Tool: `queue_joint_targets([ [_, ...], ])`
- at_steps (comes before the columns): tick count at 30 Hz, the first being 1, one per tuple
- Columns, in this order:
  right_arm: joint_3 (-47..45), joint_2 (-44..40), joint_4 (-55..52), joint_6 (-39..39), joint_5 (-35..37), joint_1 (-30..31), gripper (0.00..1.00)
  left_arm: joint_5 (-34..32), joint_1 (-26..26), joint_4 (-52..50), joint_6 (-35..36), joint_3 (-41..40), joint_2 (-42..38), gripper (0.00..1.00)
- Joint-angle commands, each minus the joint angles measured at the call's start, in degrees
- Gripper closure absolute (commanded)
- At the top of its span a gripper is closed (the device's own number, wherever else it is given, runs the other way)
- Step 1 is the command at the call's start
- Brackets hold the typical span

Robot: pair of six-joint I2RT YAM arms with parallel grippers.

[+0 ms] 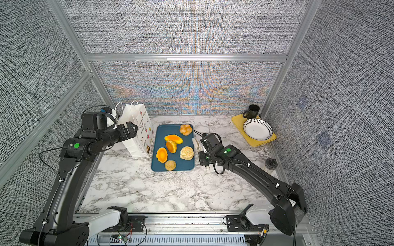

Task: Pack bread into a paper bag
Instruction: Pick up the fake bread from the plate.

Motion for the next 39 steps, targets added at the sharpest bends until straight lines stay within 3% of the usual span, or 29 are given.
queue_joint_targets([
  [1,-1.73,-1.98,1.55,-0.41,-4.33,0.24,0.79,-1.89,0.14,-0.96,-0.31,0.92,0.32,0.0],
  [11,-2.69,-2.95,1.41,-0.5,-5.78,1.45,0.66,-1.17,0.16,0.38,-2.61,-1.57,0.02,0.0],
  [13,-2.76,-2.91,1.33,-0.59,-6.01,1.46,0.58,-1.43,0.12,0.55,-2.72,-1.79,-0.35,0.0],
  [25,-2.49,-2.09,2.19,-2.0,-6.43,1.51,0.58,-1.35,0.19,0.57,-2.6,-2.49,-0.54,0.0],
  [39,3.65,8.74,6.59,-5.16,-5.45,1.41,0.58,-1.71,0.2,1.17,-2.61,-4.29,-2.23,0.0],
])
